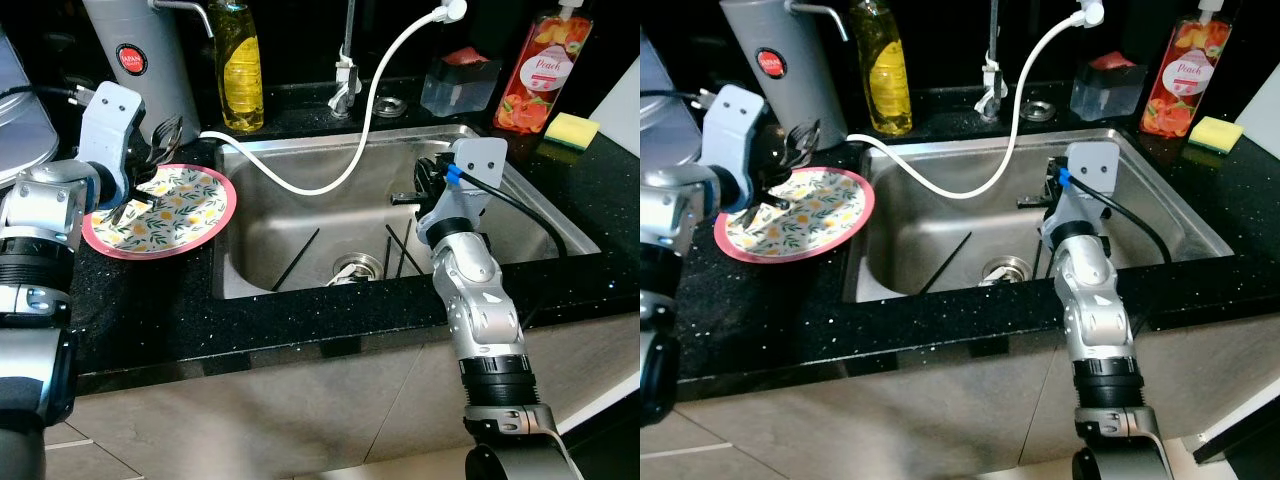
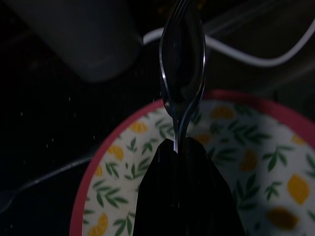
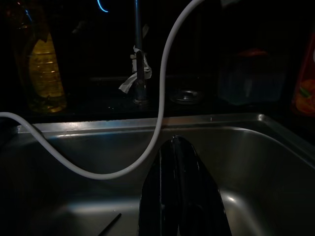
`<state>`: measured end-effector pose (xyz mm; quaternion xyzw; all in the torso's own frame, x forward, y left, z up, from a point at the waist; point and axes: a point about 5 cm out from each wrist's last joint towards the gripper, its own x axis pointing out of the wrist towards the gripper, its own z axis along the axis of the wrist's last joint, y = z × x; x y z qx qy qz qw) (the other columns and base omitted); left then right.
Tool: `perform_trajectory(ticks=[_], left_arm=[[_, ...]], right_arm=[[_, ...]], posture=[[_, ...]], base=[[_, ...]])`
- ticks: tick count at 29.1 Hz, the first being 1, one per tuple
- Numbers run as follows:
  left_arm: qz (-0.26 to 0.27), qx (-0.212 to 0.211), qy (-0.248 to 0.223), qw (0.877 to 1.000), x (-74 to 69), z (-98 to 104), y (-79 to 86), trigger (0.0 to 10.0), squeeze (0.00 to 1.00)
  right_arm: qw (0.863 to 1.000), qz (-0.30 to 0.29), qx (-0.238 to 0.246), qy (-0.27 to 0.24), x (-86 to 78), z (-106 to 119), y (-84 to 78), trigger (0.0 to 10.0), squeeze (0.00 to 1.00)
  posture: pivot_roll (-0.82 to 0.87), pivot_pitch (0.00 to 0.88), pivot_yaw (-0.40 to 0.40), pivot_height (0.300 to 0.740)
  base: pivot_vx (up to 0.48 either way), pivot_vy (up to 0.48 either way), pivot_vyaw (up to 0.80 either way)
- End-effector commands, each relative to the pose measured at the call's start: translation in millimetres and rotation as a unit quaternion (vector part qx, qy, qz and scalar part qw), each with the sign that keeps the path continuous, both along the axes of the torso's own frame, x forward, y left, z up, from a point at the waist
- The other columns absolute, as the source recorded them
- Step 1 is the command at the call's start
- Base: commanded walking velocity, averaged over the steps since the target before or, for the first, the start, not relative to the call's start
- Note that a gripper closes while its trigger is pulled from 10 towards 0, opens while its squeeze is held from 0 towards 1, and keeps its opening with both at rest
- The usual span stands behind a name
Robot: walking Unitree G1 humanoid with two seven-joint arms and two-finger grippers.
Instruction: Kitchen organization
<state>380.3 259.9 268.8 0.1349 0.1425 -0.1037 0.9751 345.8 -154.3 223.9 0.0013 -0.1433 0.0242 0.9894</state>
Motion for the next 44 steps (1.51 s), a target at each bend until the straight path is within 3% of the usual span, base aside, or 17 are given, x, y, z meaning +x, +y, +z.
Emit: perform_trajectory(ticks=[1,4,6,11,12,13,15,18,19,20,21,30,35,44], left_arm=[[-0.008,0.022,-0.021,1.000,0.4,12,-2.4,10.0,0.00],[0.001,0.055,0.002,0.999,1.0,-2,-0.4,10.0,0.00],[0.005,0.108,0.033,0.994,-0.8,-25,0.6,10.0,0.00],[-0.004,0.111,0.047,0.993,-5.5,-37,-6.1,10.0,0.00],[-0.005,0.107,0.050,0.993,-6.4,-39,-7.1,10.0,0.10],[-0.006,0.105,0.052,0.993,-7.0,-40,-7.7,10.0,1.00],[-0.007,0.099,0.053,0.994,-7.5,-40,-8.1,10.0,1.00],[-0.021,0.051,0.031,0.998,-7.7,-31,-12.6,10.0,1.00],[-0.019,0.035,0.022,0.999,-7.4,-26,-12.5,10.0,0.83],[-0.016,0.024,0.017,0.999,-7.2,-23,-11.7,10.0,0.18],[-0.013,0.010,0.016,1.000,-7.5,-21,-10.6,10.0,0.00],[0.014,-0.007,0.022,1.000,-12.3,-15,9.1,10.0,0.00],[0.057,-0.010,0.054,0.997,-13.3,-31,24.6,10.0,0.00],[0.037,-0.012,0.081,0.996,-13.0,-43,19.3,10.0,0.00]], right_arm=[[1.000,0.000,-0.001,0.002,0.9,-1,-0.1,10.0,0.00],[1.000,-0.001,-0.001,0.003,0.6,-1,-0.5,10.0,0.00],[1.000,-0.002,0.000,0.003,0.2,-2,-0.5,10.0,0.00],[1.000,-0.001,0.001,0.004,0.0,-2,-0.6,10.0,0.00],[1.000,-0.001,0.000,0.004,0.1,-2,-0.7,10.0,0.00],[1.000,-0.001,0.000,0.005,0.2,-2,-0.7,10.0,0.00],[1.000,0.000,0.000,0.005,0.3,-2,-0.5,10.0,0.00],[1.000,0.002,0.000,0.005,0.8,-2,0.4,10.0,0.00],[1.000,0.002,0.000,0.005,0.9,-2,0.7,10.0,0.00],[1.000,0.003,0.000,0.005,1.0,-2,0.8,10.0,0.00],[1.000,0.003,0.001,0.005,1.1,-2,1.0,10.0,0.00],[1.000,0.003,0.001,0.005,1.0,-2,1.2,10.0,0.00],[1.000,0.003,0.001,0.005,1.3,-2,1.5,10.0,0.00],[1.000,0.002,0.000,0.004,1.1,-1,0.9,10.0,0.00]], posture=[[0.08,0.000,0.048,0.740],[0.08,0.000,0.048,0.740],[0.07,0.000,0.050,0.740],[0.08,0.000,0.047,0.740],[0.08,0.000,0.045,0.740],[0.08,0.000,0.045,0.740],[0.08,0.000,0.043,0.740],[0.08,0.000,0.041,0.740],[0.08,0.000,0.040,0.740],[0.08,0.000,0.040,0.740],[0.08,0.000,0.040,0.740],[0.08,0.000,0.041,0.740],[0.08,0.000,0.042,0.740],[0.08,0.000,0.044,0.740]], base=[[0.000,0.000,0.00],[0.000,0.000,0.00],[0.000,0.000,0.00],[0.000,0.000,0.00],[0.000,0.000,0.00],[0.000,0.000,0.00],[0.000,0.000,0.00],[0.000,0.000,0.00],[0.000,0.000,0.00],[0.000,0.000,0.00],[0.000,0.000,0.00],[0.000,0.000,0.00],[0.000,0.000,0.00],[0.000,0.000,0.00]])
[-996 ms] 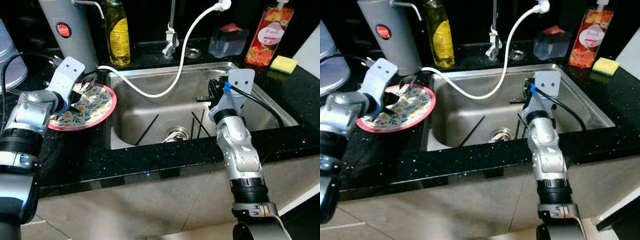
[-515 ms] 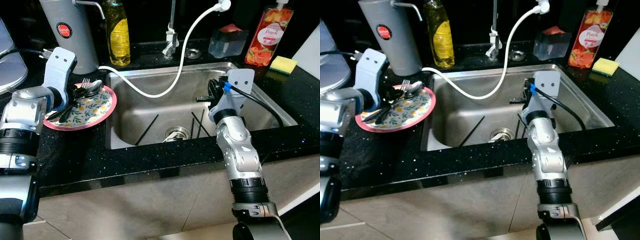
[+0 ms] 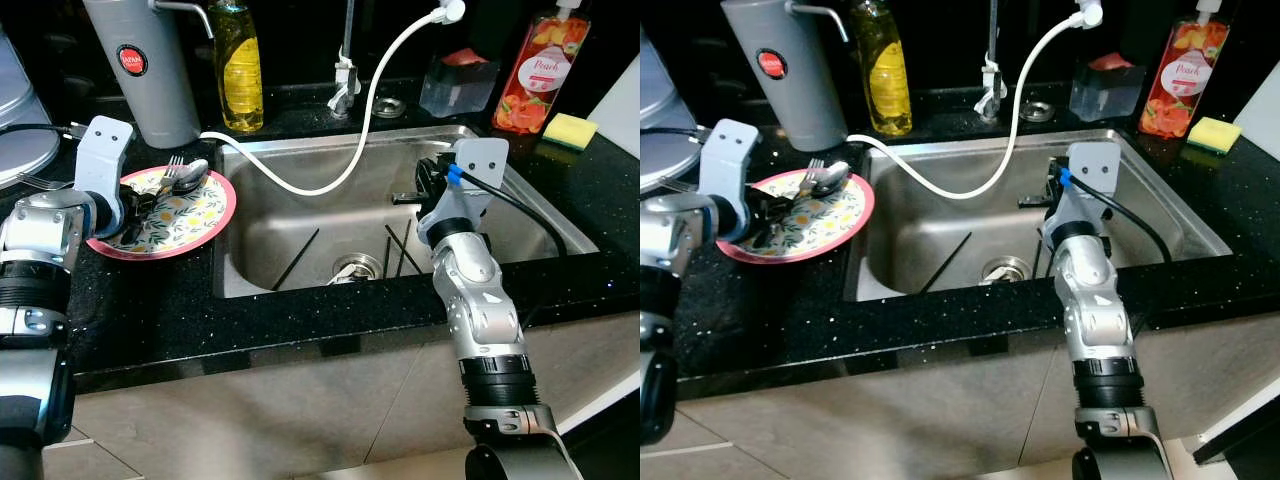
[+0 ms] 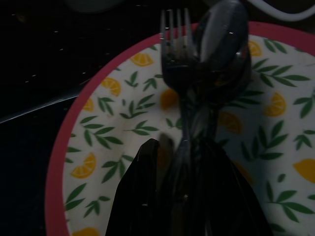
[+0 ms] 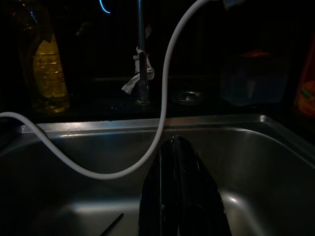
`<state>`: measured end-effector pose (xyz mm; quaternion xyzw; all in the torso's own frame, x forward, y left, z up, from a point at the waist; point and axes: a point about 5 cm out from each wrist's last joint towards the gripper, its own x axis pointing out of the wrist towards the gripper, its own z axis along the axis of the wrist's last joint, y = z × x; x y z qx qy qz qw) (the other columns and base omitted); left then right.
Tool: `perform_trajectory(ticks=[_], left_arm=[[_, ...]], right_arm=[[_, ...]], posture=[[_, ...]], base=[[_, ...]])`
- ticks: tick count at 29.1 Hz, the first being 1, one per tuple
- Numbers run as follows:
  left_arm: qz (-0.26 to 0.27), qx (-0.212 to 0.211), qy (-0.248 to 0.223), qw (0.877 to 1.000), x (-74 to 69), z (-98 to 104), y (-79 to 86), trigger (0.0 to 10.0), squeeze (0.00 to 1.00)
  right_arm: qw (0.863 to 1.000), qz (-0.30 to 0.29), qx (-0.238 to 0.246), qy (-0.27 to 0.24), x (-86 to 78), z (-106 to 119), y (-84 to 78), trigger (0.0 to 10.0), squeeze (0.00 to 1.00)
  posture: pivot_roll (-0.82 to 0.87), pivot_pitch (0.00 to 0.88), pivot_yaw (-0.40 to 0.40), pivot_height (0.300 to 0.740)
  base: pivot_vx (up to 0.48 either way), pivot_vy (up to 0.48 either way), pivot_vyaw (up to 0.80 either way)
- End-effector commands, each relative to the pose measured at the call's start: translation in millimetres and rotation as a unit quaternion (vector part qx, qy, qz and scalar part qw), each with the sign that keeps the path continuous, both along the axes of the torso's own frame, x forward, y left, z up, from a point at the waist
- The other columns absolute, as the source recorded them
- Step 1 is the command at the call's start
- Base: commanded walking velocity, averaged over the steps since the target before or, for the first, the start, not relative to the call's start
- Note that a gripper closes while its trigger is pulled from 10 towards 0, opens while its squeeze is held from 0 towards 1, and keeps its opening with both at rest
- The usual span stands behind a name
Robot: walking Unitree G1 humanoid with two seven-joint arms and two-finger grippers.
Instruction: Kitchen organization
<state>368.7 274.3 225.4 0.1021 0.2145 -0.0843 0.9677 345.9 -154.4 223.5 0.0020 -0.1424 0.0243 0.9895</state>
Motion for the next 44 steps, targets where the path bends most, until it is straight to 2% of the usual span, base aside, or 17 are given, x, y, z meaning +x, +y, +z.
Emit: perform_trajectory(ticks=[1,4,5,6,7,9,10,12,14,19,20,21,22,27,29,30,44], left_arm=[[0.003,0.009,0.009,1.000,-1.4,0,4.9,10.0,0.00],[0.005,0.011,0.008,1.000,-1.1,0,4.9,9.6,0.00],[0.003,0.018,0.009,1.000,-1.4,0,4.6,2.8,0.00],[0.003,0.018,0.009,1.000,-1.4,0,4.6,2.8,0.00],[0.002,0.025,0.012,1.000,-1.7,-3,4.4,1.3,0.00],[0.002,0.027,0.013,1.000,-1.7,-3,4.4,1.3,0.00],[0.002,0.027,0.013,1.000,-1.6,-3,4.4,0.0,0.00],[0.003,0.027,0.013,1.000,-1.6,-4,4.6,0.0,0.00],[-0.008,0.015,-0.004,1.000,-0.4,2,0.5,9.5,0.00],[-0.027,0.016,-0.032,0.999,1.9,12,-8.4,10.0,0.00],[-0.026,0.016,-0.033,0.999,2.3,13,-9.7,10.0,0.22],[-0.025,0.016,-0.033,0.999,2.5,13,-10.5,10.0,0.22],[-0.025,0.015,-0.033,0.999,2.6,14,-11.2,10.0,1.00],[-0.041,0.014,-0.034,0.998,3.2,14,-19.3,10.0,1.00],[-0.042,0.008,-0.034,0.999,3.6,14,-20.9,10.0,0.90],[-0.044,0.006,-0.034,0.998,4.3,14,-23.1,10.0,0.00],[-0.073,-0.026,-0.005,0.997,4.2,-1,-41.6,10.0,0.00]], right_arm=[[1.000,0.002,0.000,0.003,1.0,-1,0.9,10.0,0.00],[1.000,0.001,0.000,0.003,0.7,-1,0.5,10.0,0.00],[1.000,0.001,0.000,0.003,0.6,-1,0.4,10.0,0.00],[1.000,0.001,0.000,0.003,0.6,-1,0.4,10.0,0.00],[1.000,0.001,0.000,0.004,0.5,-1,0.6,10.0,0.00],[1.000,0.001,0.000,0.004,0.5,-1,0.6,10.0,0.00],[1.000,0.001,0.000,0.004,0.5,-1,0.6,10.0,0.00],[1.000,0.002,0.000,0.004,0.7,-2,1.2,10.0,0.00],[1.000,0.004,0.000,0.004,1.0,-1,2.1,10.0,0.00],[1.000,0.005,-0.002,0.003,1.2,-1,2.1,10.0,0.00],[1.000,0.005,-0.002,0.003,1.1,-1,2.1,10.0,0.00],[1.000,0.005,-0.002,0.003,1.1,-1,2.1,10.0,0.00],[1.000,0.005,-0.002,0.003,1.0,-1,2.0,10.0,0.00],[1.000,0.005,-0.002,0.003,0.8,-1,1.9,10.0,0.00],[1.000,0.004,-0.002,0.003,0.7,-1,1.7,10.0,0.00],[1.000,0.004,-0.002,0.003,0.5,-1,1.5,10.0,0.00],[1.000,0.002,-0.001,0.004,0.4,-1,0.9,10.0,0.00]], posture=[[0.08,0.000,0.044,0.740],[0.08,0.000,0.044,0.740],[0.08,0.000,0.044,0.740],[0.08,0.000,0.044,0.740],[0.08,0.000,0.044,0.740],[0.08,0.000,0.044,0.740],[0.08,0.000,0.044,0.740],[0.08,0.000,0.044,0.740],[0.08,0.000,0.040,0.740],[0.08,0.000,0.038,0.740],[0.08,0.000,0.039,0.740],[0.08,0.000,0.039,0.740],[0.08,0.000,0.039,0.740],[0.08,0.000,0.040,0.740],[0.07,0.000,0.041,0.740],[0.07,0.000,0.041,0.740],[0.07,0.000,0.041,0.740]], base=[[0.000,0.000,0.00],[0.000,0.000,0.00],[0.000,0.000,0.00],[0.000,0.000,0.00],[0.000,0.000,0.00],[0.000,0.000,0.00],[0.000,0.000,0.00],[0.000,0.000,0.00],[0.000,0.000,0.00],[0.000,0.000,0.00],[0.000,0.000,0.00],[0.000,0.000,0.00],[0.000,0.000,0.00],[0.000,0.000,0.00],[0.000,0.000,0.00],[0.000,0.000,0.00],[0.000,0.000,0.00]])
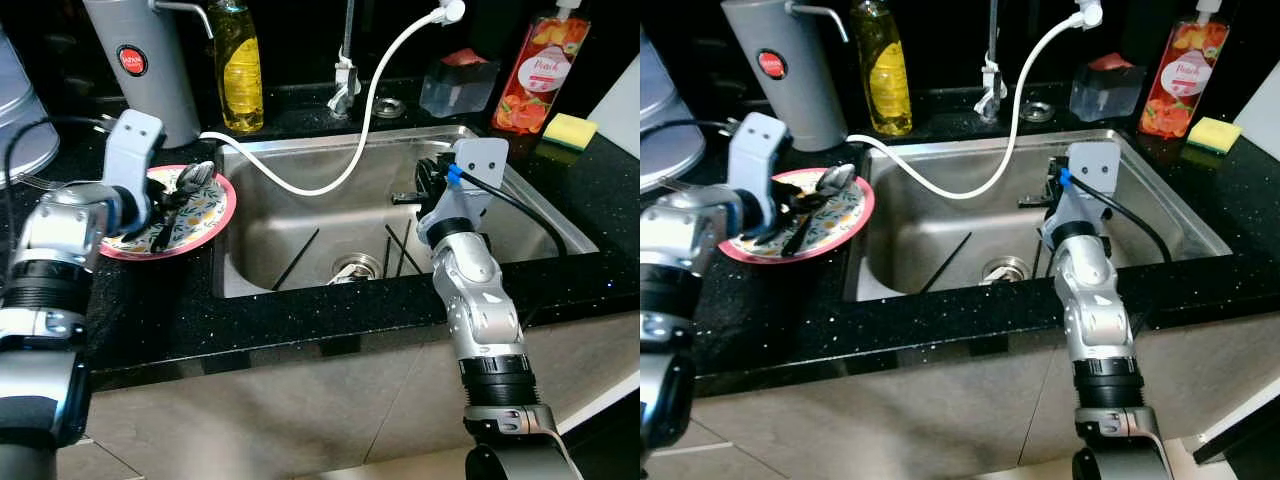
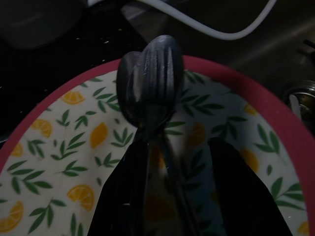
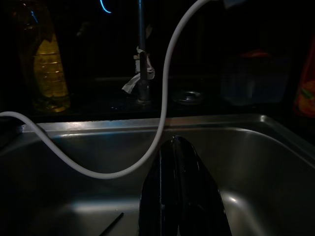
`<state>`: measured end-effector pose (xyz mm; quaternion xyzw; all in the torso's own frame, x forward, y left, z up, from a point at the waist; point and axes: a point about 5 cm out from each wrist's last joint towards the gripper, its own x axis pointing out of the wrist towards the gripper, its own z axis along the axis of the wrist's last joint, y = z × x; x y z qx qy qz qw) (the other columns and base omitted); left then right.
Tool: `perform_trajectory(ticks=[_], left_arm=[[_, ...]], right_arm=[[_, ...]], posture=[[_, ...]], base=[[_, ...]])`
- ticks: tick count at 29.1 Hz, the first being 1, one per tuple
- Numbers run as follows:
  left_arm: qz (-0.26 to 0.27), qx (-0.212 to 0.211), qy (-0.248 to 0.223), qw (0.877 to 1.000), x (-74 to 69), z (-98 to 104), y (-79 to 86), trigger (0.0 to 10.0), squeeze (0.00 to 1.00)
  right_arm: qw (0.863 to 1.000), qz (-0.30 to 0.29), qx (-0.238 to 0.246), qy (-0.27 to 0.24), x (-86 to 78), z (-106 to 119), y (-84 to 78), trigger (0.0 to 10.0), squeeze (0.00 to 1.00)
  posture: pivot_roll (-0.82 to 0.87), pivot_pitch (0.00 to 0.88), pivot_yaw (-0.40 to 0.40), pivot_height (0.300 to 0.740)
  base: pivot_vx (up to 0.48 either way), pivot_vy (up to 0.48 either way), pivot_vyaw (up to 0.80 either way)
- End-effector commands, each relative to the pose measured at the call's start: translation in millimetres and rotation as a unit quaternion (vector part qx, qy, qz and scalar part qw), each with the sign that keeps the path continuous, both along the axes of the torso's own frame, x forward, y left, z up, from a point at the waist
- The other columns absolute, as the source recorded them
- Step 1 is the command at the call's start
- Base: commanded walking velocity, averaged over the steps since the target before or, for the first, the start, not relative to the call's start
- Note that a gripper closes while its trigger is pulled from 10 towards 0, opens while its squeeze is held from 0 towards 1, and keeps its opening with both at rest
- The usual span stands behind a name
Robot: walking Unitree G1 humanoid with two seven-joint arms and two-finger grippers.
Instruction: Kitchen organization
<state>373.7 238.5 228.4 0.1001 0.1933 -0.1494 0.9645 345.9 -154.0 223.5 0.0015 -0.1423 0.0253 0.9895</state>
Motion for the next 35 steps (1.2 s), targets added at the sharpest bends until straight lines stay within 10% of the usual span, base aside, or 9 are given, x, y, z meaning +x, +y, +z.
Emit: perform_trajectory(ticks=[1,15,16,17,19,20,22,35], left_arm=[[-0.010,-0.015,0.013,1.000,-1.3,-5,-7.9,10.0,0.00],[0.020,-0.022,0.054,0.998,-9.8,-27,1.4,10.0,0.00],[0.022,-0.022,0.056,0.998,-10.0,-29,1.5,9.7,0.00],[0.024,-0.025,0.063,0.997,-11.1,-33,0.6,5.0,0.00],[0.025,-0.026,0.064,0.997,-11.4,-33,0.3,5.0,0.00],[0.026,-0.027,0.066,0.997,-11.7,-34,0.3,2.3,0.00],[0.031,-0.025,0.063,0.997,-12.1,-34,1.3,0.0,0.00],[0.041,-0.039,-0.008,0.998,-7.9,-6,4.2,0.0,0.00]], right_arm=[[1.000,0.001,0.000,0.004,0.4,-1,0.4,10.0,0.00],[1.000,0.002,0.001,0.005,0.6,-2,0.9,10.0,0.00],[1.000,0.003,0.001,0.004,0.8,-2,1.3,10.0,0.00],[1.000,0.004,0.002,0.004,1.2,-1,1.6,10.0,0.00],[1.000,0.004,0.002,0.004,1.3,-1,1.6,10.0,0.00],[1.000,0.004,0.002,0.003,1.3,-1,1.4,10.0,0.00],[1.000,0.003,0.002,0.003,1.3,-1,0.5,10.0,0.00],[1.000,0.003,0.002,0.003,0.9,-1,0.5,10.0,0.00]], posture=[[0.07,0.000,0.041,0.740],[0.08,0.000,0.036,0.740],[0.08,0.000,0.036,0.740],[0.08,0.000,0.036,0.740],[0.08,0.000,0.037,0.740],[0.08,0.000,0.037,0.740],[0.08,0.000,0.037,0.740],[0.08,0.000,0.037,0.740]], base=[[0.000,0.000,0.00],[0.000,0.000,0.00],[0.000,0.000,0.00],[0.000,0.000,0.00],[0.000,0.000,0.00],[0.000,0.000,0.00],[0.000,0.000,0.00],[0.000,0.000,0.00]])
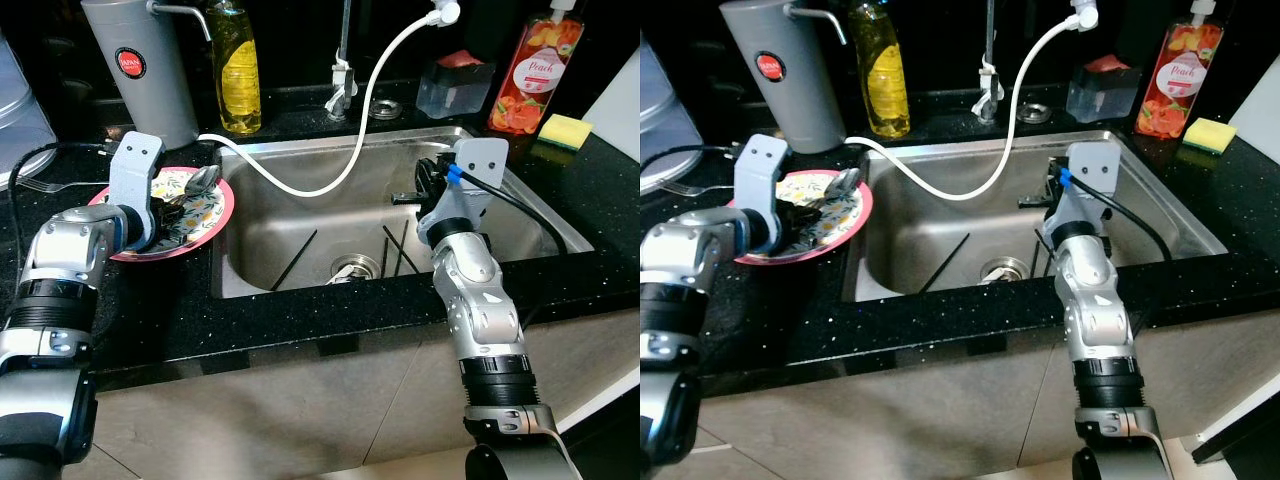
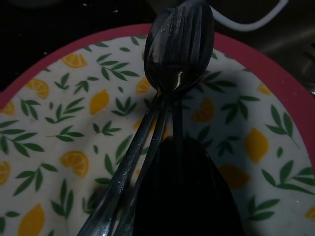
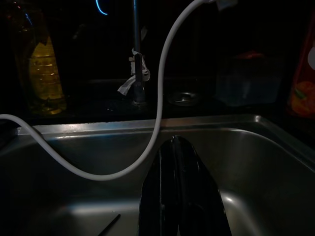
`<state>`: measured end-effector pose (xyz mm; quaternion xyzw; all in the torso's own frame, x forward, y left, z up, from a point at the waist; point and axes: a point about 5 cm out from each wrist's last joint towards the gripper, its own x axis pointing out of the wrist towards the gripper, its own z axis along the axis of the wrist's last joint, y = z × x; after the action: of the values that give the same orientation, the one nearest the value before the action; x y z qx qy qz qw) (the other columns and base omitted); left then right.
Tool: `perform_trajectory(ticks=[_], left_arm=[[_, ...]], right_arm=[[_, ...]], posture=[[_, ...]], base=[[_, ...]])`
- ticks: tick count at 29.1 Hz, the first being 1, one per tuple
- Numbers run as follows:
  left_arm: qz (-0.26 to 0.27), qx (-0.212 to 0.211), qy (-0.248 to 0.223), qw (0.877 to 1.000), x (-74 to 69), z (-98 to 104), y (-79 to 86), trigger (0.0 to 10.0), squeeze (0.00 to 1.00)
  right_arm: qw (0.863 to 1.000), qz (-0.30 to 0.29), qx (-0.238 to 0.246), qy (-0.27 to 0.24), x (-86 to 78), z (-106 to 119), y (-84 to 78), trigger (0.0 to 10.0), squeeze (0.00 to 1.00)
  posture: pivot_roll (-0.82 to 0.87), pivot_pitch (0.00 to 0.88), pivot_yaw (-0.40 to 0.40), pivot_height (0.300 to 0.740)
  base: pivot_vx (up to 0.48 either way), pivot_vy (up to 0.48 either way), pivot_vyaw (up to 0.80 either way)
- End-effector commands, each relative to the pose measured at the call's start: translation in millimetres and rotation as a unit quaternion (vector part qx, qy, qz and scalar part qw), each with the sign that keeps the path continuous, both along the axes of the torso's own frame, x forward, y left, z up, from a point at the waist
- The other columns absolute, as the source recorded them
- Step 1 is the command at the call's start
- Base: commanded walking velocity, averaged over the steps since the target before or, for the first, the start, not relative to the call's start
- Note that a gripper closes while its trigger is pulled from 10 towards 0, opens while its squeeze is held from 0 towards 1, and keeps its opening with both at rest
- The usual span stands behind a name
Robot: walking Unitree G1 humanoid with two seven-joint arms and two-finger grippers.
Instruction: Kitchen organization
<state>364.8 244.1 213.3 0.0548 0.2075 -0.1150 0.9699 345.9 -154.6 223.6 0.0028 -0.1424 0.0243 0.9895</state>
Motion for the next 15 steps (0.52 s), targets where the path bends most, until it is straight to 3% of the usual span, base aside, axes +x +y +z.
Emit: perform_trajectory(ticks=[1,2,3,4,7,12,15], left_arm=[[0.002,0.004,-0.047,0.999,1.6,16,0.6,1.1,0.00],[0.024,0.035,-0.066,0.997,2.9,21,6.5,10.0,0.00],[0.055,0.063,-0.098,0.992,4.9,30,14.2,10.0,0.00],[0.055,0.063,-0.098,0.992,4.9,30,14.2,10.0,0.00],[0.049,-0.023,-0.142,0.988,4.4,48,12.5,10.0,0.00],[0.013,-0.141,-0.150,0.978,1.8,59,7.4,10.0,0.00],[0.006,-0.159,-0.155,0.975,1.5,62,6.9,10.0,0.00]], right_arm=[[1.000,0.004,0.001,0.003,0.8,-1,1.1,10.0,0.00],[1.000,0.004,0.001,0.003,0.9,-1,1.0,10.0,0.00],[1.000,0.004,0.001,0.003,0.9,-1,0.9,10.0,0.00],[1.000,0.004,0.001,0.003,0.9,-1,0.9,10.0,0.00],[1.000,0.005,0.000,0.003,1.2,-1,1.4,10.0,0.00],[1.000,0.006,0.000,0.003,1.7,-1,1.9,10.0,0.00],[1.000,0.007,0.000,0.003,1.8,-1,2.1,10.0,0.00]], posture=[[0.08,0.000,0.037,0.740],[0.08,0.000,0.037,0.740],[0.08,0.000,0.035,0.740],[0.08,0.000,0.035,0.740],[0.08,0.000,0.033,0.740],[0.08,0.000,0.031,0.740],[0.08,0.000,0.031,0.740]], base=[[0.000,0.000,0.00],[0.000,0.000,0.00],[0.000,0.000,0.00],[0.000,0.000,0.00],[0.000,0.000,0.00],[0.000,0.000,0.00],[0.000,0.000,0.00]])
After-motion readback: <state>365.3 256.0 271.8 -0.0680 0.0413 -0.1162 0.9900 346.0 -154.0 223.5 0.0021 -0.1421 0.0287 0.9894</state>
